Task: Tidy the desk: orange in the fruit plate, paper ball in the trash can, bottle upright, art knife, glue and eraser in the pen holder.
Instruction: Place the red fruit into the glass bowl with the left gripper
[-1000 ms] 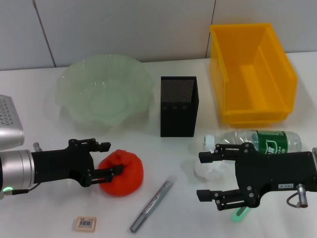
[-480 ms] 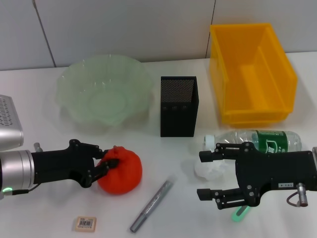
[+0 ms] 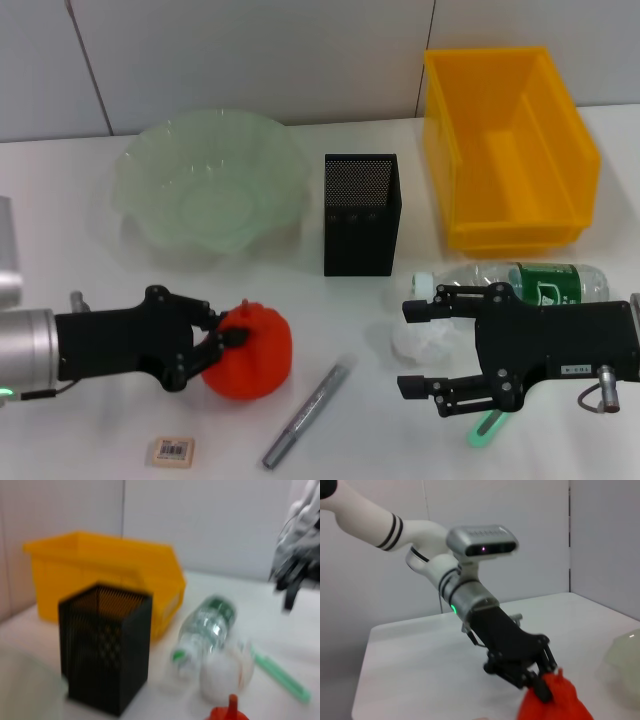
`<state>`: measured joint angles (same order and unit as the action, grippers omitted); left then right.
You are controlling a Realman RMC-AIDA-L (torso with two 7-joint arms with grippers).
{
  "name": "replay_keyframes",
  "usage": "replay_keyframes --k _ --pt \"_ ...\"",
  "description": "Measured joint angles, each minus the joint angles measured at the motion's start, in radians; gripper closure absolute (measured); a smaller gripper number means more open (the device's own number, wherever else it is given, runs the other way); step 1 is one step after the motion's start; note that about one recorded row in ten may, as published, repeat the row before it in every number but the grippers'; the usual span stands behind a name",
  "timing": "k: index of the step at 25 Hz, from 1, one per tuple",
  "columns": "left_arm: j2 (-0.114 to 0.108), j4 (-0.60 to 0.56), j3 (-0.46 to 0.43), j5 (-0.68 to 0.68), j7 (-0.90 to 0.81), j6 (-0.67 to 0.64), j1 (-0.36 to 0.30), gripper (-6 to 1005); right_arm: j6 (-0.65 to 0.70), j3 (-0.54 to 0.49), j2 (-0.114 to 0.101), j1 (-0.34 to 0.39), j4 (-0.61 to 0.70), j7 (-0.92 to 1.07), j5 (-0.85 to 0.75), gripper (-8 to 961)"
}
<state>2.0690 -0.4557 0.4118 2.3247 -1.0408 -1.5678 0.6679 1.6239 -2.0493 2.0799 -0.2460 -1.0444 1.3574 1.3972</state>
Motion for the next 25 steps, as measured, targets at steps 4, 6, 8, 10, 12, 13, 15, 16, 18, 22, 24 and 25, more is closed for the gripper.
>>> replay_keyframes --k 4,6,8,10,12,13,15,16,18,22,24,25 --pt "-0.002 -0.058 -0.001 -0.081 -0.005 -0.065 -0.02 865 -0.009 0.0 0.0 0.002 0.0 -0.003 0.0 161" --pt "-0.002 -0.098 -0.002 -0.16 -0.007 -0.088 -0.039 865 -0.012 0.0 0.001 0.004 0.005 -0.006 0.0 161" --pt "-0.003 -0.124 -0.002 -0.318 -0.007 -0.067 -0.064 864 -0.013 0.0 0.002 0.004 0.01 -0.006 0.0 161" --pt "-0.004 -0.124 -0.001 -0.399 -0.007 -0.021 -0.067 864 -0.013 0.0 0.002 0.005 0.014 -0.006 0.0 161" --pt "-0.002 -0.116 0.003 -0.448 -0.007 0.035 -0.064 864 -0.013 0.0 0.002 0.005 0.018 -0.006 0.0 161" --pt "0.0 -0.111 0.005 -0.467 -0.007 0.06 -0.062 864 -0.013 0.0 0.002 0.005 0.019 -0.006 0.0 161" --pt "0.001 -0.072 0.006 -0.512 -0.007 0.132 -0.046 864 -0.013 0.0 0.002 0.005 0.024 -0.007 -0.001 161" --pt "0.001 -0.045 0.007 -0.532 -0.002 0.164 -0.034 863 -0.013 0.0 0.002 0.005 0.026 -0.008 -0.001 161" --pt "0.002 -0.009 0.007 -0.546 0.012 0.206 -0.011 863 -0.013 0.0 0.002 0.005 0.03 -0.008 -0.001 161" --pt "0.003 0.061 0.009 -0.552 0.055 0.307 0.04 863 -0.013 0.0 0.002 0.005 0.031 -0.009 -0.001 161" --pt "0.003 0.072 0.009 -0.552 0.058 0.326 0.048 862 -0.013 0.0 0.002 0.006 0.031 -0.009 -0.001 161" --pt "0.003 0.078 0.01 -0.551 0.057 0.342 0.052 862 -0.013 0.0 0.002 0.006 0.031 -0.009 -0.001 161"
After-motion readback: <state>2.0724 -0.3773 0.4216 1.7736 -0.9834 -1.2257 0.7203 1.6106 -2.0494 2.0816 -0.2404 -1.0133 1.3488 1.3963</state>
